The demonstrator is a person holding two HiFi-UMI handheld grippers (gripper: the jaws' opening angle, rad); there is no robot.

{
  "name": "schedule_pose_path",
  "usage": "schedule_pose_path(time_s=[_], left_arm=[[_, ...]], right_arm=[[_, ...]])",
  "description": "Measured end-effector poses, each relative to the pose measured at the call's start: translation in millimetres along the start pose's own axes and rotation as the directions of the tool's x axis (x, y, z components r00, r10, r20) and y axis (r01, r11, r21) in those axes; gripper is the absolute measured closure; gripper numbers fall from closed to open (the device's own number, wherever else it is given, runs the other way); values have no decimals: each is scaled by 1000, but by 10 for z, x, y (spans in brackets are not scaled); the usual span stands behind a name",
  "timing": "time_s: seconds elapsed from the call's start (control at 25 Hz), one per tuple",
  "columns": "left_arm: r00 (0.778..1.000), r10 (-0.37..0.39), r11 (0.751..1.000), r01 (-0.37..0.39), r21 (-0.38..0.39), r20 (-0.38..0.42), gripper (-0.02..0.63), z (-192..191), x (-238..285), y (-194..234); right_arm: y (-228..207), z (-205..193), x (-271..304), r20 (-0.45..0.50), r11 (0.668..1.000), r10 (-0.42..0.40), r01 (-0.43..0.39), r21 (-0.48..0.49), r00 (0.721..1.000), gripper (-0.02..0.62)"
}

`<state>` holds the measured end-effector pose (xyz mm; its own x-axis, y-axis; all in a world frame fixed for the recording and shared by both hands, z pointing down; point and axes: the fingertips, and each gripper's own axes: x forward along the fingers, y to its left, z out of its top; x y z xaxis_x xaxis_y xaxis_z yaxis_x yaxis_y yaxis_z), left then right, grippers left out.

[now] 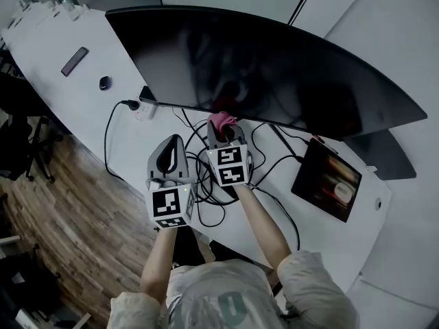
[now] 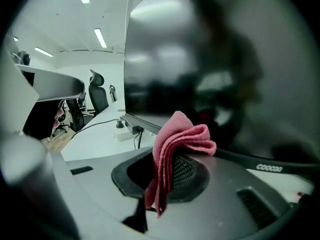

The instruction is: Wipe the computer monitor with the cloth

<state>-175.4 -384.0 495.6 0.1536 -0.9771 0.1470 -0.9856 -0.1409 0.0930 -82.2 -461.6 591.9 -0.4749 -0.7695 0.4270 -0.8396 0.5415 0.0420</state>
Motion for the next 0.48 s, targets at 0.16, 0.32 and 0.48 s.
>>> schedule_pose_path(time_s=[0.16,0.32,0.48], left_arm=[[999,33,999,-33,3,6,591,12,-28,358],[999,42,999,-42,1,-11,591,37,-35,616],[999,43,999,-43,4,-15,591,127,-4,907]], right_arm=[[288,104,235,3,999,32,-32,42,999,548],[579,179,395,-5,993,42,-42,107,999,547],[840,316,562,3,990,59,-59,129,998,548]])
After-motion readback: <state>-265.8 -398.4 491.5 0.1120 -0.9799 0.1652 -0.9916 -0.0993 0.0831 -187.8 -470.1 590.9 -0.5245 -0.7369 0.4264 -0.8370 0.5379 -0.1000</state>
